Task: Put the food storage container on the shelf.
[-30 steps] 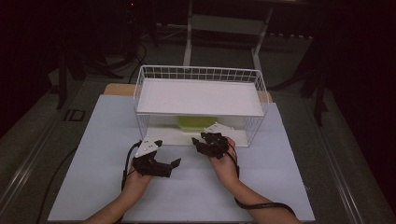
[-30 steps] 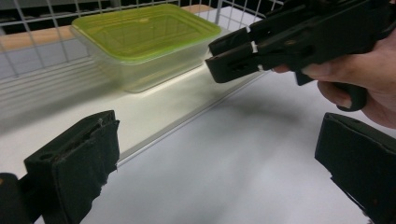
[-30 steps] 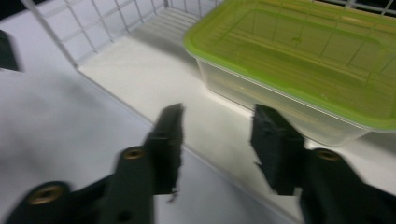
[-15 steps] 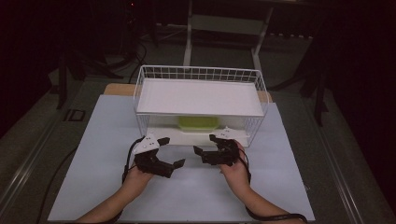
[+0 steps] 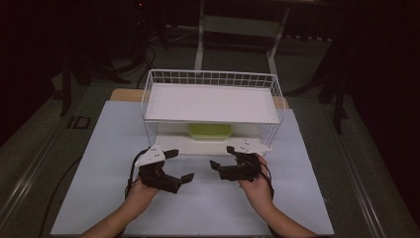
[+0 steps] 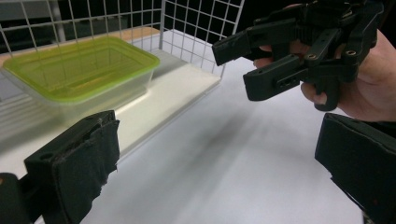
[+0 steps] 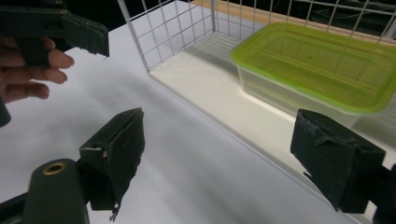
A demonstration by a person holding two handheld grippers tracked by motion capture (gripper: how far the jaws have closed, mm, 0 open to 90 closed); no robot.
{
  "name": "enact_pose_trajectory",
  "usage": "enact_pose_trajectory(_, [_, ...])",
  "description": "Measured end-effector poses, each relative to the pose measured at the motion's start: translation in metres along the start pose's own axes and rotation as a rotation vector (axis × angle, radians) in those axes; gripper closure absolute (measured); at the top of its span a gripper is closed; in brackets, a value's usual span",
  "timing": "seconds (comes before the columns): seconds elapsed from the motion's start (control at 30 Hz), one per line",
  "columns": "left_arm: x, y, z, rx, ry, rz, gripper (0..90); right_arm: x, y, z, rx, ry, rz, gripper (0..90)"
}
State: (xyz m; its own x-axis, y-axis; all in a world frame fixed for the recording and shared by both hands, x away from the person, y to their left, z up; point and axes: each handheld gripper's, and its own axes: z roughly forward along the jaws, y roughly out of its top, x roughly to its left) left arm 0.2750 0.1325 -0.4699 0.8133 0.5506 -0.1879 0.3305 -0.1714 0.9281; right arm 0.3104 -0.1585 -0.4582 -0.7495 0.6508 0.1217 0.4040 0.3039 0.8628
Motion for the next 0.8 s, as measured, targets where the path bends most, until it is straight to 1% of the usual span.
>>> enact_pose_trajectory(0.07, [-0.002, -0.001, -0.004, 0.000, -0.004, -0.006, 0.4, 0.000, -0.001, -0.004, -0.004, -0.004, -0.003, 17.5])
enact_pose_trajectory(0.17, [-0.004, -0.003, -0.008, 0.000, -0.006, -0.007, 0.4, -0.001, -0.003, -0.007, -0.004, 0.008, 0.005, 17.6])
enact_pose_trajectory(0.2, [-0.005, -0.005, -0.013, 0.002, -0.008, -0.009, 0.4, -0.002, -0.004, -0.010, -0.008, 0.005, 0.008, 17.7])
enact_pose_trajectory(0.23, [-0.006, -0.006, -0.015, 0.004, -0.007, -0.011, 0.4, -0.002, -0.007, -0.015, -0.012, 0.017, 0.020, 17.7])
enact_pose_trajectory(0.3, [-0.006, -0.008, -0.019, 0.009, -0.008, -0.010, 0.4, -0.002, -0.009, -0.020, -0.016, 0.009, 0.011, 17.9])
enact_pose_trajectory(0.33, [-0.006, -0.008, -0.022, 0.009, -0.009, -0.015, 0.4, -0.003, -0.010, -0.022, -0.013, 0.016, 0.009, 17.8])
enact_pose_trajectory(0.4, [-0.006, -0.008, -0.022, 0.009, -0.009, -0.015, 0.4, -0.003, -0.012, -0.024, -0.015, 0.018, 0.010, 17.8])
enact_pose_trajectory(0.43, [-0.008, -0.012, -0.028, 0.012, -0.004, -0.018, 0.4, -0.004, -0.014, -0.030, -0.015, 0.020, 0.007, 17.9])
enact_pose_trajectory(0.47, [-0.008, -0.012, -0.029, 0.018, -0.004, -0.016, 0.4, -0.005, -0.016, -0.032, -0.017, 0.018, 0.007, 17.9])
enact_pose_trajectory(0.6, [-0.010, -0.017, -0.034, 0.017, -0.001, -0.024, 0.4, -0.007, -0.021, -0.040, -0.016, 0.013, 0.012, 18.0])
enact_pose_trajectory(0.67, [-0.011, -0.019, -0.034, 0.023, -0.003, -0.027, 0.4, -0.009, -0.024, -0.044, -0.019, 0.020, 0.019, 18.0])
enact_pose_trajectory(0.8, [-0.013, -0.022, -0.035, 0.026, -0.005, -0.026, 0.4, -0.010, -0.028, -0.049, -0.013, 0.016, 0.014, 17.9])
